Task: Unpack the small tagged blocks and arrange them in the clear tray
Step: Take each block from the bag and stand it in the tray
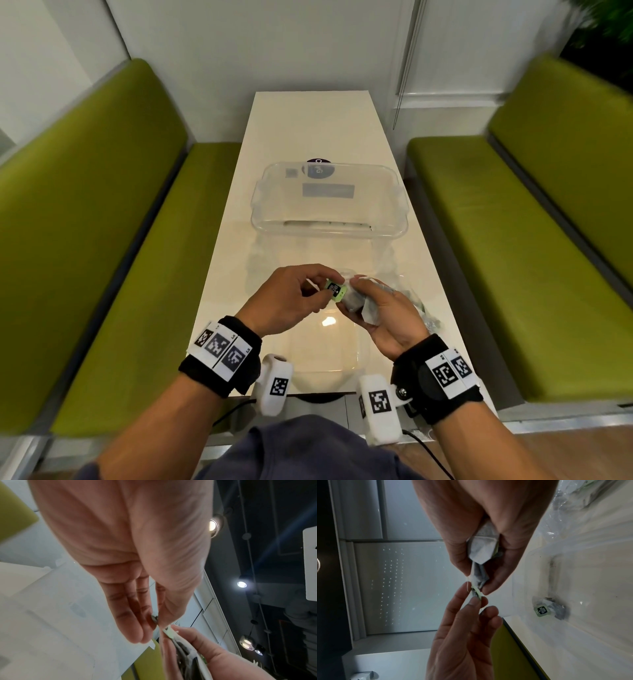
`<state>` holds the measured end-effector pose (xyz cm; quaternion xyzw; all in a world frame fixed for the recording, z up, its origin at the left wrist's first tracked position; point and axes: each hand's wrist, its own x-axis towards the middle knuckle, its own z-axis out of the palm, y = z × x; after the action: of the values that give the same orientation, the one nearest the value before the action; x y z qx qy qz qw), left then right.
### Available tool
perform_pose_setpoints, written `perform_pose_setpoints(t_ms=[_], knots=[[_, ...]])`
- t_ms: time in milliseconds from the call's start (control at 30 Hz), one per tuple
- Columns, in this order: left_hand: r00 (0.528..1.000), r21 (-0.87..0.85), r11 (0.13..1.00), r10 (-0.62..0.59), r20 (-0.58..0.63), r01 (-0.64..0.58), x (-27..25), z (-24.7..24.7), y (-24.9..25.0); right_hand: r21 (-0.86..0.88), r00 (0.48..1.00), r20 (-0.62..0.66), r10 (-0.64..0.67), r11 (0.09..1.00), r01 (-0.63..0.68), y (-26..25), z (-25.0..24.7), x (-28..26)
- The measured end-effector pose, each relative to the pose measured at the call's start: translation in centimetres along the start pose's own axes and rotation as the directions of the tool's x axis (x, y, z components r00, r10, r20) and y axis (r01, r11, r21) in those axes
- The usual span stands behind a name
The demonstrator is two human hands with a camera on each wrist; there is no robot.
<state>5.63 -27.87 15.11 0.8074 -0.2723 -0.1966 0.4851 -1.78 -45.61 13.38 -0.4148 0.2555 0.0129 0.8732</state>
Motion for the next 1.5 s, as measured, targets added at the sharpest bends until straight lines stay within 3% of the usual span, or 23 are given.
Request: perform_pose_setpoints(t_ms=[167,433,700,933,1067,1267,1400,1500], knots=[[1.0,0.025,0.999,-0.027,0.013,0.026,0.1,-0.3,-0.1,-0.039,1.0,-0.006,-0.004,0.999,0.004,0.1,-0.1,0.0],[0.993,-0.271,0.955,-0.119,0.023,0.12,0.4,-1.0,-0.1,-0.104,0.997,-0.022,-0.072,0.992,0.069,0.5,-0.4,0.3],[0.982,-0.396,0.904,-0.186,-0.027,0.16,0.8,-0.5,0.5,-0.118,0.995,-0.046,-0.093,0.989,0.087,0.3,0.0,0.5],[0.971,-0.397,0.898,-0.23,-0.064,0.187,1.3,-0.9,-0.3,-0.07,0.99,-0.079,-0.113,0.992,0.108,0.3,-0.1,0.8],[0.959,-0.52,0.816,-0.281,0.021,0.251,1.3,-1.1,-0.1,-0.049,0.99,-0.072,-0.121,0.992,0.118,0.6,0.2,1.0],[0.948,-0.413,0.863,-0.317,0.009,0.292,1.7,-1.1,-0.6,-0.003,0.998,0.026,-0.055,0.998,0.056,0.5,0.7,0.7],[0.956,-0.361,0.893,-0.294,-0.018,0.268,1.9,-1.2,-0.8,-0.09,0.993,0.107,-0.053,0.994,0.063,0.5,0.6,1.1],[0.969,-0.283,0.929,-0.246,0.004,0.237,2.1,-1.8,-0.9,-0.138,0.994,0.095,-0.06,0.988,0.073,0.7,0.4,1.5]])
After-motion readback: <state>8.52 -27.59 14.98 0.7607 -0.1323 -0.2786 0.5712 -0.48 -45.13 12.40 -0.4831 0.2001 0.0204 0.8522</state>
